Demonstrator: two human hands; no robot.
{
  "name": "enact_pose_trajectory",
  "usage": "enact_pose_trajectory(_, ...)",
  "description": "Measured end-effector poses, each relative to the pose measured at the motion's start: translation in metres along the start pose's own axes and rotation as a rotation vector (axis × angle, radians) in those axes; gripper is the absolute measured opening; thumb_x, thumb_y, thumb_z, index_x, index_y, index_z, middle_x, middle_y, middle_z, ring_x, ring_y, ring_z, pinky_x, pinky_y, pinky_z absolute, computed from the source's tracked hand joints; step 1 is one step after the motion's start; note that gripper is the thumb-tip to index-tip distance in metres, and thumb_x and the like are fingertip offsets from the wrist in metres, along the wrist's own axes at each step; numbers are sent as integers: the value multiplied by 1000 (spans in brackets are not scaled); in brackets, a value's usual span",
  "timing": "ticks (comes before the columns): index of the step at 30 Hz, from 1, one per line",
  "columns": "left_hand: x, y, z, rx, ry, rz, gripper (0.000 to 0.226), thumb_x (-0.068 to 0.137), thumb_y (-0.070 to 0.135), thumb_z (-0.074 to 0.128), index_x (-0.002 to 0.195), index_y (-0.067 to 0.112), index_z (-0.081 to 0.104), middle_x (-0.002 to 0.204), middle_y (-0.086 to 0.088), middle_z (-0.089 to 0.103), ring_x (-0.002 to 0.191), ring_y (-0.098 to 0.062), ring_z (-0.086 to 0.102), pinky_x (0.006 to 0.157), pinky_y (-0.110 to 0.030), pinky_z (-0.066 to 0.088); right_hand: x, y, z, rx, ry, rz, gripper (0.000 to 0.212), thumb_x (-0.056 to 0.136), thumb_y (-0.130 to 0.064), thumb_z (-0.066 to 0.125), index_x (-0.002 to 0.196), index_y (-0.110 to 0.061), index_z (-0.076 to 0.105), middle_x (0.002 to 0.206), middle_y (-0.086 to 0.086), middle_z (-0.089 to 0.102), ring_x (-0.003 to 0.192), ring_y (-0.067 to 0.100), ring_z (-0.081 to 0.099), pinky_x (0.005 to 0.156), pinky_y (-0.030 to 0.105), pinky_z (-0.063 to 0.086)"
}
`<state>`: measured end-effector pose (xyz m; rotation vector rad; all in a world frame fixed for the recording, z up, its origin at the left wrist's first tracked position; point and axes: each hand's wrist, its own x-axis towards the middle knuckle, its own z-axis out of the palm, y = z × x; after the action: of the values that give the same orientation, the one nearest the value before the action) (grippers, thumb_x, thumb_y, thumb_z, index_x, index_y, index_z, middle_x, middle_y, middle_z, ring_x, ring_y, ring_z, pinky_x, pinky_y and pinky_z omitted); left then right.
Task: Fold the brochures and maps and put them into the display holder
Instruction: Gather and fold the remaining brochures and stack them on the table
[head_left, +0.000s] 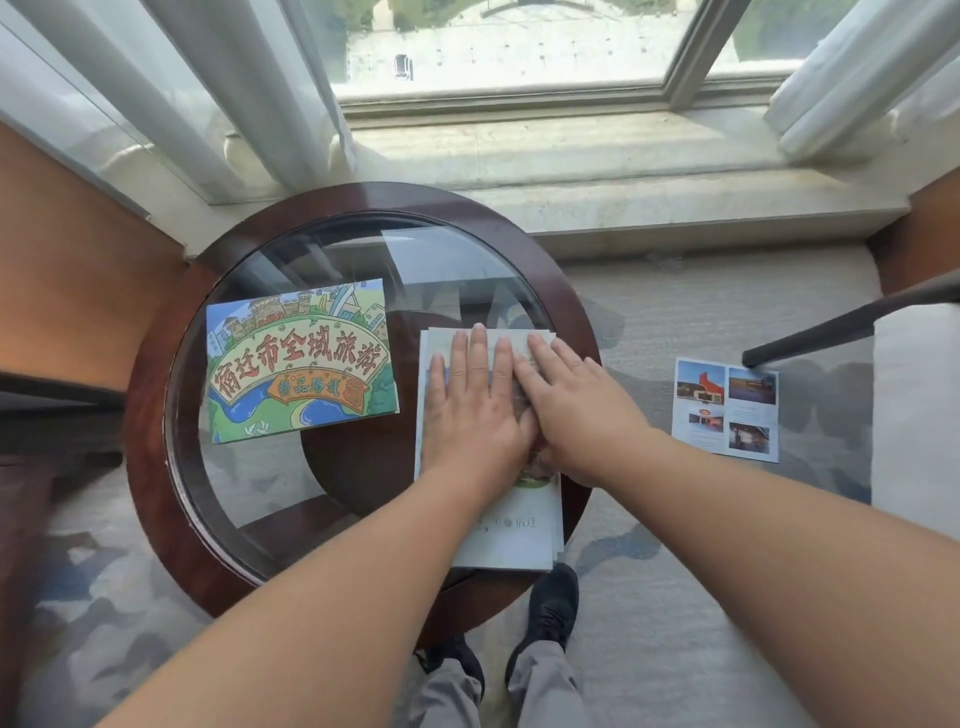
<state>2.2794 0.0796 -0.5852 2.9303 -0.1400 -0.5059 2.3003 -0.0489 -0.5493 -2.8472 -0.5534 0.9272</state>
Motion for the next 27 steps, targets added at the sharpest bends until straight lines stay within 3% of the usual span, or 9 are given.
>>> enact_pose_trajectory(3,-1,0,8,69,14,-6,75,90,54,-7,154,16,-13,162,-10,-22,148,-25,-23,117,-45,-20,0,0,4,-14,8,18,116,78,-39,77,155,-24,-8,163,1,-17,150,20,-9,121,43,8)
enact_pose_trajectory(9,-53,-17,19,103,-46,142,77,94,58,2,151,10,-18,160,-15,-23,147,-27,-25,119,-48,-16,-4,-3,-1,-22,-20,41,113,83,-40,72,154,-27,-14,161,-1,-24,150,18,-13,121,45,3)
enact_pose_trajectory(12,-89,-17,23,73,-83,162,89,89,67,25,153,7,10,162,-22,3,150,-36,3,118,-54,7,-5,-8,-3,-23,-36,64,113,83,-36,73,154,-27,-15,161,-1,-24,150,18,-13,122,44,3)
enact_pose_trajectory(14,-98,-18,25,109,-99,201,94,85,72,32,151,6,21,160,-24,14,149,-38,12,115,-55,14,-4,-8,-4,-26,-30,74,113,83,-35,73,154,-26,-15,161,0,-23,150,18,-13,122,44,3)
enact_pose_trajectory(18,-100,-21,29,184,-147,169,96,87,77,16,152,11,-11,158,-20,-24,147,-35,-23,118,-55,-8,-15,-17,2,-52,14,59,103,89,-33,66,155,-19,-11,162,4,-20,150,21,-13,122,44,0)
enact_pose_trajectory(20,-99,-20,29,190,-156,160,96,87,78,13,150,12,-18,156,-18,-31,145,-34,-29,117,-55,-12,-25,-22,12,-55,-2,13,110,85,-34,70,154,-17,-13,161,1,-23,150,19,-14,122,42,1)
enact_pose_trajectory(25,-97,-27,19,92,-86,193,99,83,75,32,152,5,18,160,-23,14,149,-38,13,115,-53,12,-29,-17,19,-45,-40,21,130,74,-43,80,152,-19,-21,158,-3,-30,148,14,-20,121,41,0)
enact_pose_trajectory(27,-93,-34,18,110,-87,176,101,81,74,31,150,2,21,159,-22,17,147,-37,19,114,-52,14,-28,-19,20,-40,-50,25,133,71,-43,82,152,-19,-21,159,-3,-30,148,14,-20,121,41,0)
